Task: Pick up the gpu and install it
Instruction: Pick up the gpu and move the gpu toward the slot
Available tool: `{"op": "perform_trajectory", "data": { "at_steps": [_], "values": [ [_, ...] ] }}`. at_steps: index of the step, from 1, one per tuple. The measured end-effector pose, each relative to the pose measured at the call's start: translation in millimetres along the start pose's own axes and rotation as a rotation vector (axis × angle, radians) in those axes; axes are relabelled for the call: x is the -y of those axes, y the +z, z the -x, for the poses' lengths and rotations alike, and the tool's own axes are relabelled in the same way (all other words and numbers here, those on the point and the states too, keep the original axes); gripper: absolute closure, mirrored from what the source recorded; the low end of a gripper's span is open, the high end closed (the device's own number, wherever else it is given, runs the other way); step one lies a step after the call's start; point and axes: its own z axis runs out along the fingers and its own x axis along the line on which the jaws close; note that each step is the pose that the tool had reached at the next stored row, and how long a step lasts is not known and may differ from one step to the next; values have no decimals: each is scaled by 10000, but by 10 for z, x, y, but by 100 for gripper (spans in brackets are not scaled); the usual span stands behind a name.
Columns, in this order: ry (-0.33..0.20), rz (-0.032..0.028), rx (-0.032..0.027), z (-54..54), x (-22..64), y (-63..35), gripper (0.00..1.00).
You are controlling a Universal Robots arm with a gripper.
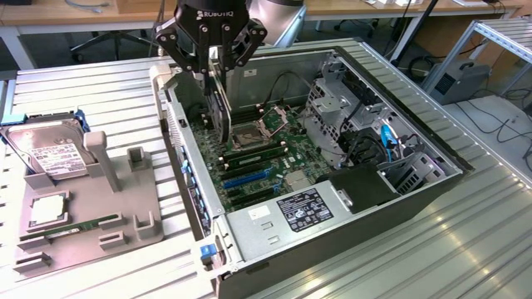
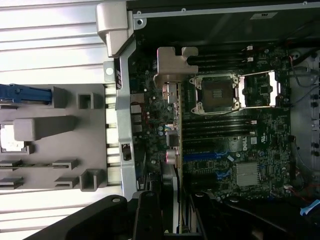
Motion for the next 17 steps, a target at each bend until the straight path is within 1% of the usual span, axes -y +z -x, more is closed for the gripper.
{"op": "perform_trajectory", "data": {
  "at_steps": [17],
  "values": [
    [-2, -50, 3, 147, -11, 54, 73]
  ]
}}
